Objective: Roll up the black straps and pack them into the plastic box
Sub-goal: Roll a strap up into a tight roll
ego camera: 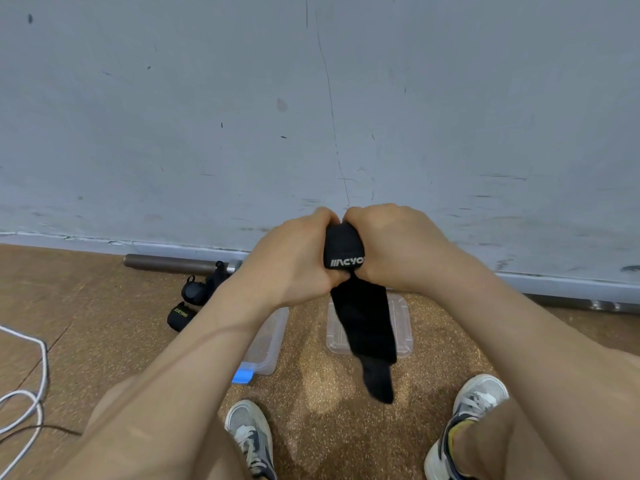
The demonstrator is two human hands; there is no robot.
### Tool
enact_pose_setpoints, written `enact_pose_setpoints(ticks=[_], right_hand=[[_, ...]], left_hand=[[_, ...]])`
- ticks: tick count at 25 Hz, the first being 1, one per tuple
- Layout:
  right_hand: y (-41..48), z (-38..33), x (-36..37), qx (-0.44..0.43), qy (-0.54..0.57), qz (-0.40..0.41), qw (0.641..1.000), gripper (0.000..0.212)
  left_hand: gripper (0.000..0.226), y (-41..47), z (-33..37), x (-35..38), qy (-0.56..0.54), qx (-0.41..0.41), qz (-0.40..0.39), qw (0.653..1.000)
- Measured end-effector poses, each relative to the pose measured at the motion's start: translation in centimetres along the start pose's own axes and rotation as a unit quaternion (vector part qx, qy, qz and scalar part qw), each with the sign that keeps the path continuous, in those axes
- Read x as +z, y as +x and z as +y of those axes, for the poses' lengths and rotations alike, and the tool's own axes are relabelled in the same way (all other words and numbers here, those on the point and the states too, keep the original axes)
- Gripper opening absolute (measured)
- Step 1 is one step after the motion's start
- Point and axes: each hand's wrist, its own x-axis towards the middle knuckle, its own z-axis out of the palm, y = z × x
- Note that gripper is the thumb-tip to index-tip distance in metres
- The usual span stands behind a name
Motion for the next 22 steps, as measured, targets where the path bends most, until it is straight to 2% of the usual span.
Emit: enact_pose_setpoints(ticks=[2, 5, 7, 9, 11, 12, 14, 16, 18, 20, 22], right_hand=[[-0.1, -0.7, 0.5, -0.039, -0.045, 0.022, 0.998, 0.027], [-0.3, -1.3, 1.1, -0.083, -0.078, 0.041, 0.993, 0.031], [-0.4, -1.2, 0.8, -0.077, -0.032, 0.03, 0.996, 0.037], [-0.3, -0.3, -0.3, -0.027, 0.087, -0.058, 0.994, 0.047], [0.2, 0.5, -1.0, 0.011, 0.183, -0.157, 0.97, 0.054], [0.4, 0.8, -0.9, 0.012, 0.193, -0.177, 0.965, 0.053], [0.7, 0.7, -0.2, 0.009, 0.179, -0.163, 0.97, 0.048], [0.8, 0.6, 0.4, 0.014, 0.16, -0.139, 0.977, 0.048], [0.5, 0.5, 0.4, 0.007, 0.12, -0.125, 0.985, 0.048], [0.4, 0.4, 0.5, -0.008, 0.078, -0.102, 0.992, 0.047], [0.3, -0.1, 1.0, -0.013, 0.037, -0.084, 0.996, 0.046]], left_hand=[[0.056, 0.0, -0.4, -0.4, 0.049, -0.013, -0.063, 0.997], [0.056, -0.1, -0.8, -1.0, -0.034, -0.039, -0.106, 0.993], [0.046, -0.2, -0.7, -0.8, -0.018, -0.039, -0.071, 0.997], [0.043, -0.3, -0.2, -0.6, 0.058, -0.019, -0.026, 0.998], [0.043, -0.4, 0.3, -0.3, 0.16, 0.015, 0.007, 0.987], [0.044, -0.4, 0.6, 0.0, 0.207, 0.025, 0.019, 0.978], [0.046, -0.5, 1.0, 0.6, 0.262, 0.03, 0.035, 0.964], [0.047, -0.3, 0.9, 0.9, 0.236, 0.023, 0.033, 0.971], [0.05, -0.2, 0.5, 0.6, 0.107, -0.008, -0.03, 0.994], [0.053, 0.3, -0.1, 0.0, -0.026, -0.052, -0.099, 0.993], [0.047, 0.6, -0.4, 0.0, -0.016, -0.053, -0.107, 0.993]])
